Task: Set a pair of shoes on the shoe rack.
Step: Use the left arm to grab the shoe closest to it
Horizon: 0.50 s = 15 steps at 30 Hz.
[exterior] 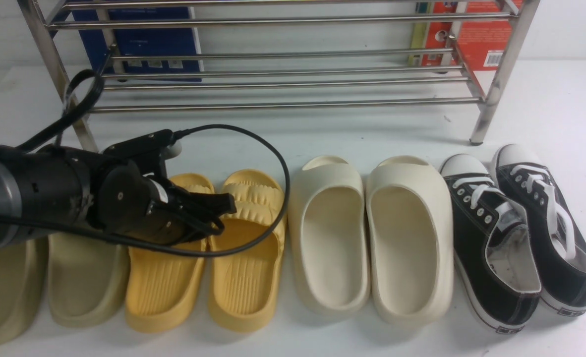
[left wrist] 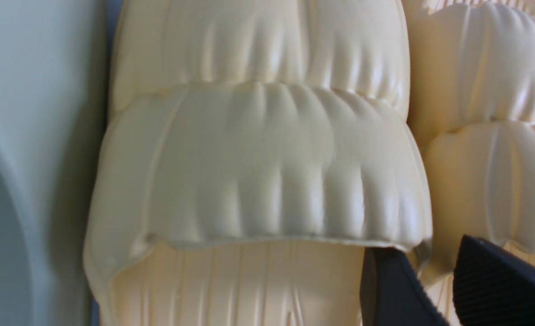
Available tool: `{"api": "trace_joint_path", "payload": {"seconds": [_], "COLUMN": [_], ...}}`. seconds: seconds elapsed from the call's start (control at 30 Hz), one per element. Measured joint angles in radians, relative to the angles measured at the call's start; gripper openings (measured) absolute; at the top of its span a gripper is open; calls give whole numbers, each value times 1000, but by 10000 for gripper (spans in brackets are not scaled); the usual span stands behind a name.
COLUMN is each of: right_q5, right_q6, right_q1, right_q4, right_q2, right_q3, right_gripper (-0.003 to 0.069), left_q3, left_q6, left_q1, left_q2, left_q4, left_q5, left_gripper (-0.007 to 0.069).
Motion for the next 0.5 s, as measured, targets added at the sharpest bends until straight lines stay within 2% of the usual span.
{"api": "trace_joint_path", "payload": {"seconds": [0.5], "right_q5": [0], "right_q6": [0], "right_q1": [0], "right_q4": [0], "right_q2": [0], "right_q3": [0], "right_gripper": [239], "left_q3": [0], "left_q6": [0], "left_q1": [0], "left_q2": [0], "left_q4": [37], "left_q5": [0], "left_gripper": [235]}}
